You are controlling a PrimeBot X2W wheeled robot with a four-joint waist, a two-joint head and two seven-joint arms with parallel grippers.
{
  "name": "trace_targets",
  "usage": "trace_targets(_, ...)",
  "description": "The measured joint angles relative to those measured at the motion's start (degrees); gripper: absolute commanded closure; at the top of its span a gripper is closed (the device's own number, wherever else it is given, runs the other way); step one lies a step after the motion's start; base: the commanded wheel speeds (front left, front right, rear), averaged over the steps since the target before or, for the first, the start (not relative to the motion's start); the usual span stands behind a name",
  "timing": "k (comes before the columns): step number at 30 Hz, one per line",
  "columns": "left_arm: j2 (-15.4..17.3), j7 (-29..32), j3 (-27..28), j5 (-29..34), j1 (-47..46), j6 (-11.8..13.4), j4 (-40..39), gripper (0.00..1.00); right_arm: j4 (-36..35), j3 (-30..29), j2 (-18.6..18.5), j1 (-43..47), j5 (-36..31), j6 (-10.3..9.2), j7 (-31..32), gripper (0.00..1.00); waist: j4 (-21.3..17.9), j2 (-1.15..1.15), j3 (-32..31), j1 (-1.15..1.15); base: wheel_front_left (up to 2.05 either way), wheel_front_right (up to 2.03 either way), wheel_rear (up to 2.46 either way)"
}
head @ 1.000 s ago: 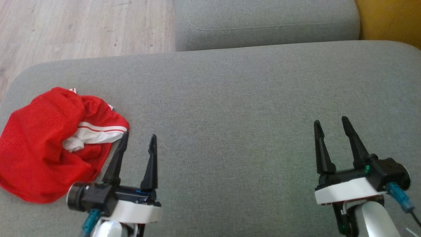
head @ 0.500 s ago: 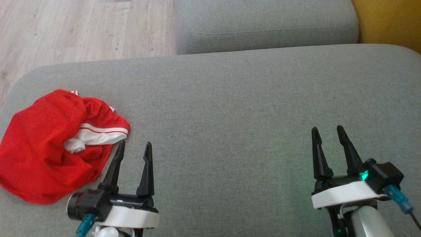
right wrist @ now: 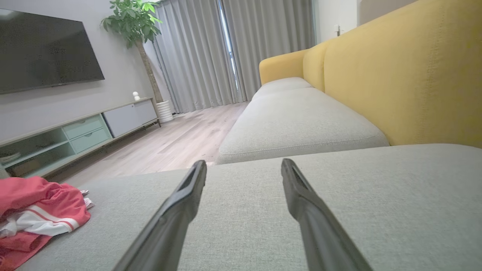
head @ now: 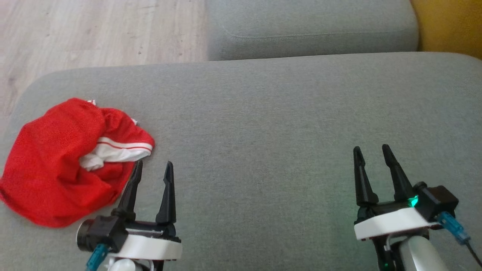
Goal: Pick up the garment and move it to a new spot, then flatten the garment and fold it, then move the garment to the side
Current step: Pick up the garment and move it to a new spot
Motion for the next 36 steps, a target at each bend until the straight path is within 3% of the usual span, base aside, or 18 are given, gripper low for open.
trace_targets(29, 0.0, 0.0, 5.4, 1.3, 2.3, 0.9, 0.9, 0.0, 1.0, 8.3, -0.1, 2.4, 1.2, 0.0, 0.0, 0.0, 16.9, 0.0, -3.2, 0.0, 0.0, 0.0, 0.0)
trace_targets(36, 0.0, 0.0, 7.1, 3.2, 2.3, 0.4, 0.9, 0.0, 0.9, 8.8, -0.1, 2.3, 1.2, 0.0, 0.0, 0.0, 16.2, 0.0, -2.0, 0.0, 0.0, 0.0, 0.0)
